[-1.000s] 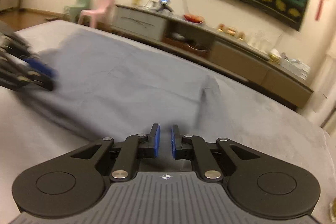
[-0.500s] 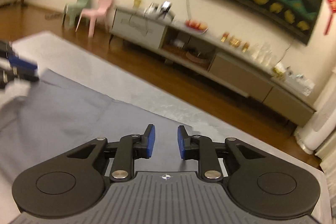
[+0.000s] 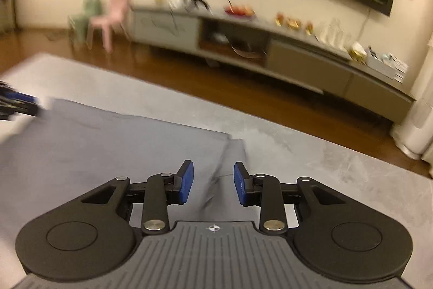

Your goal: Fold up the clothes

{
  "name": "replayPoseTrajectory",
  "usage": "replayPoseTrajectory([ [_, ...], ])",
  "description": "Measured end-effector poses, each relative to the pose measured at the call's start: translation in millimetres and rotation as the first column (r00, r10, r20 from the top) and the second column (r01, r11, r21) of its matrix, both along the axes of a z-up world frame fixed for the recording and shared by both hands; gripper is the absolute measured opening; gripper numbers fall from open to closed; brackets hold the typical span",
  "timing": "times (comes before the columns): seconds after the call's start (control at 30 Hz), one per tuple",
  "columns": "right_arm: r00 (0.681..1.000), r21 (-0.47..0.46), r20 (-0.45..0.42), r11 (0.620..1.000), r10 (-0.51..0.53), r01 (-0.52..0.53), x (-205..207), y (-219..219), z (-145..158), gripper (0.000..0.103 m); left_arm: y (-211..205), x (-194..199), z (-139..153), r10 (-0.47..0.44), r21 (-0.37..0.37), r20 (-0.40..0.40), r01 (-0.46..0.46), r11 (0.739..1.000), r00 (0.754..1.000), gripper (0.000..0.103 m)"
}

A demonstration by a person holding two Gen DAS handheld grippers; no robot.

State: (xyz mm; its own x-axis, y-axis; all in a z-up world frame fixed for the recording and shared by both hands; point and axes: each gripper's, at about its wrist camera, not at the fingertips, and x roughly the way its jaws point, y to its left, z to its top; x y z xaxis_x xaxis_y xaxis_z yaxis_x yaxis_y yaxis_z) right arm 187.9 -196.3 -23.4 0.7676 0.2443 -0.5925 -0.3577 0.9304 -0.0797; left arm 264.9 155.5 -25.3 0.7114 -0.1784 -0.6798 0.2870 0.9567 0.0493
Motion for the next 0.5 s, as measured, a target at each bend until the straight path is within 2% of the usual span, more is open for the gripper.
replayPoseTrajectory([
  [0.07,0.999,0.016,-0.022,0.999,0.042,-0.042,-21.9,-8.5,-9.7,0.034,-16.0,-19.0,-0.1,-0.059,0.009,-0.027,0.060,0.998,0.998,0.024],
  [0.13,0.997,0.023,-0.069,1.000,0.021,-0.020,-24.3,-18.4,-34.3,0.034,-34.1,-36.6,-6.9,-0.108,0.033,-0.060,0.110,0.993,0.992,0.024],
  [0.2,0.994,0.115,-0.109,0.993,-0.011,0.024,-20.4,-33.8,-52.0,0.034,-50.2,-49.0,-19.0,-0.116,0.058,-0.091,0.122,0.991,0.989,0.026],
  [0.3,0.988,0.174,-0.139,0.981,-0.059,0.084,-22.6,-40.7,-58.4,0.034,-58.7,-60.6,-31.4,-0.070,0.072,-0.103,0.077,0.994,0.992,0.024],
  [0.4,0.989,0.125,-0.137,0.990,-0.052,0.069,-35.8,-25.8,-55.8,0.034,-52.8,-68.7,-27.8,-0.007,0.040,-0.095,0.011,0.999,0.995,0.024],
  [0.47,0.991,0.128,-0.131,0.990,-0.034,0.051,-37.3,-25.7,-54.9,0.034,-47.6,-77.6,-19.8,0.023,-0.001,-0.088,-0.023,1.000,0.996,0.024],
  [0.5,0.991,0.113,-0.122,0.991,-0.062,0.076,-37.4,-29.8,-52.3,0.034,-45.0,-82.1,-15.8,0.038,-0.021,-0.085,-0.040,0.999,0.996,0.024],
])
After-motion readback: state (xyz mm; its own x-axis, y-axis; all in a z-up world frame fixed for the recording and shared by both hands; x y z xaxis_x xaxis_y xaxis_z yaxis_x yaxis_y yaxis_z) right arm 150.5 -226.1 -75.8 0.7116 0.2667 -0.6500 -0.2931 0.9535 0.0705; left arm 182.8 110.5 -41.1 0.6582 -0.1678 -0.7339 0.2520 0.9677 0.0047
